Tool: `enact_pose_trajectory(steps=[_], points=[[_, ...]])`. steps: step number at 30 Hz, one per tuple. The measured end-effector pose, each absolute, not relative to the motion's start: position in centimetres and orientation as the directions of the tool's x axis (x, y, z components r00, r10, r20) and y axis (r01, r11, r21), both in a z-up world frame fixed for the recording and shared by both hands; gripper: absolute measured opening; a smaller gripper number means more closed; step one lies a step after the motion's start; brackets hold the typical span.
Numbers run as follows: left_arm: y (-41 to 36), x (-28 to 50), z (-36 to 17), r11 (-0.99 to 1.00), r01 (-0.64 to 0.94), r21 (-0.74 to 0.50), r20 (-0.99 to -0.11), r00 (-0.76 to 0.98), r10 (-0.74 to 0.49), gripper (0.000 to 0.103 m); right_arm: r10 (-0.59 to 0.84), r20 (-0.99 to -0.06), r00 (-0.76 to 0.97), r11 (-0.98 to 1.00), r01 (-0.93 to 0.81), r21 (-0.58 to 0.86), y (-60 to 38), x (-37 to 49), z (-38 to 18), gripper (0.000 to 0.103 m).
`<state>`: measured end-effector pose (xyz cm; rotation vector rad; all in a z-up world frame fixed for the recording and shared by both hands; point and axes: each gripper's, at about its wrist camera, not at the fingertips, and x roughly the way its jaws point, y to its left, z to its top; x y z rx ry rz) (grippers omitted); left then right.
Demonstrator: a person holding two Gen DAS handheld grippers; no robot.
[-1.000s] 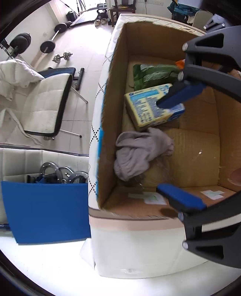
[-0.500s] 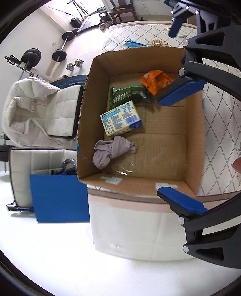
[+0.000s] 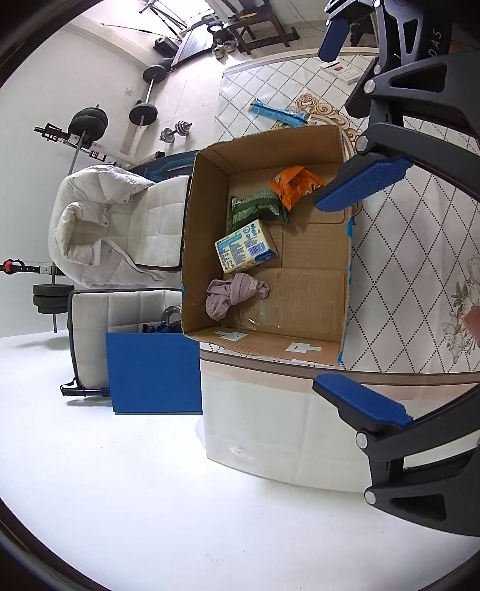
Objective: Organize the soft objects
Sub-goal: 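Withdraw both tools from the box back toward the table, then grasp the blue stick snack pack with the left tool while the right tool grasps the white cigarette box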
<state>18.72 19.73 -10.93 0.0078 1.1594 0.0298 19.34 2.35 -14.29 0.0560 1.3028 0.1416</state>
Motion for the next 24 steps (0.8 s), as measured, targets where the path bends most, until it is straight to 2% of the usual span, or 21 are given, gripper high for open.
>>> enact_pose_trajectory(steps=[7,14,18,24], points=[[17.7,17.4,-8.7,1.000,-0.007,0.026,-0.903,0.428,0.027,0.090,0.205,-0.942,0.265,0.979,-0.041,0.201,-0.1,17.8,-12.7,0.100],[8.1,19.8,-8.6,0.986,0.155,0.057,-0.902,0.431,-0.016,0.090,0.200,-0.945,0.260,0.955,0.165,0.248,-10.7,16.8,-14.3,0.100],[-0.2,23.2,-11.1,0.950,0.304,0.066,-0.928,0.370,-0.054,0.090,0.155,-0.958,0.240,0.904,0.356,0.235,-20.0,15.8,-16.8,0.100],[-12.2,28.6,-18.9,0.890,0.453,0.049,-0.981,0.191,-0.043,0.087,0.148,-0.977,0.152,0.785,0.583,0.209,-32.6,14.7,-23.6,0.100]])
